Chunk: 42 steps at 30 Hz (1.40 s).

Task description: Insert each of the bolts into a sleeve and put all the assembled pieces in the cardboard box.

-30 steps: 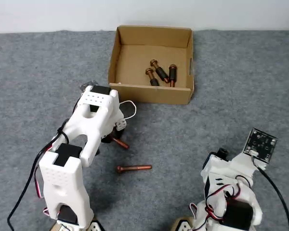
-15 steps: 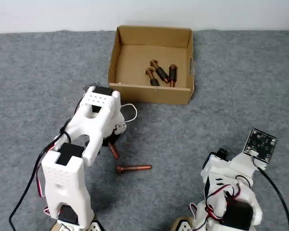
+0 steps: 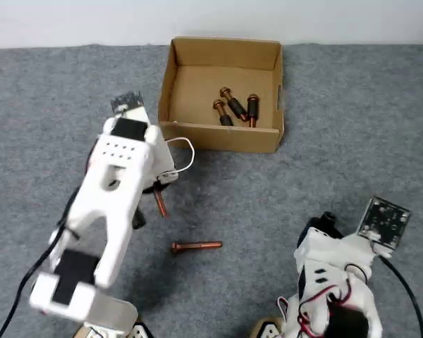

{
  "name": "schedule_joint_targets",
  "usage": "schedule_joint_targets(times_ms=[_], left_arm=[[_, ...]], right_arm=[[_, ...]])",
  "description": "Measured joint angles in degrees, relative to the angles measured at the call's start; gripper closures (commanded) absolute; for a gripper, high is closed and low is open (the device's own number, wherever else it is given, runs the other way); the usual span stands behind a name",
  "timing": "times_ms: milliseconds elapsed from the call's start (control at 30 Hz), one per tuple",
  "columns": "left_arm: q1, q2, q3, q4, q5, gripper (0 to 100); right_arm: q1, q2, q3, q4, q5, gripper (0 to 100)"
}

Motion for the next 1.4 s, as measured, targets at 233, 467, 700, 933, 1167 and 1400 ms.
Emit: schedule_joint_targets(times_ms=[233, 467, 700, 933, 1167, 1400], left_arm=[[0.0, -18.8, 14.6, -9.1, -5.5, 100], [0.0, -42.4, 31.7, -20.9, -7.9, 100], [0.0, -65.4, 43.0, -26.3, -8.0, 100], [0.2, -79.4, 48.5, -26.5, -8.0, 100], [5.6, -94.5, 56.5, -26.5, -7.9, 100], [11.2, -103.7, 60.3, -27.4, -6.4, 100]], right_arm=[[-3.3, -0.7, 0.0, 0.0, 0.0, 99.1], [-7.2, -0.8, 0.0, 0.0, 0.0, 99.1], [-18.6, -1.3, 0.0, -0.7, 0.0, 99.1], [-33.3, -1.6, 0.0, -0.9, 0.0, 99.1], [-43.0, -1.0, 3.1, -8.8, 8.6, 99.1], [-46.5, -0.8, 5.9, -18.2, 17.7, 99.1]])
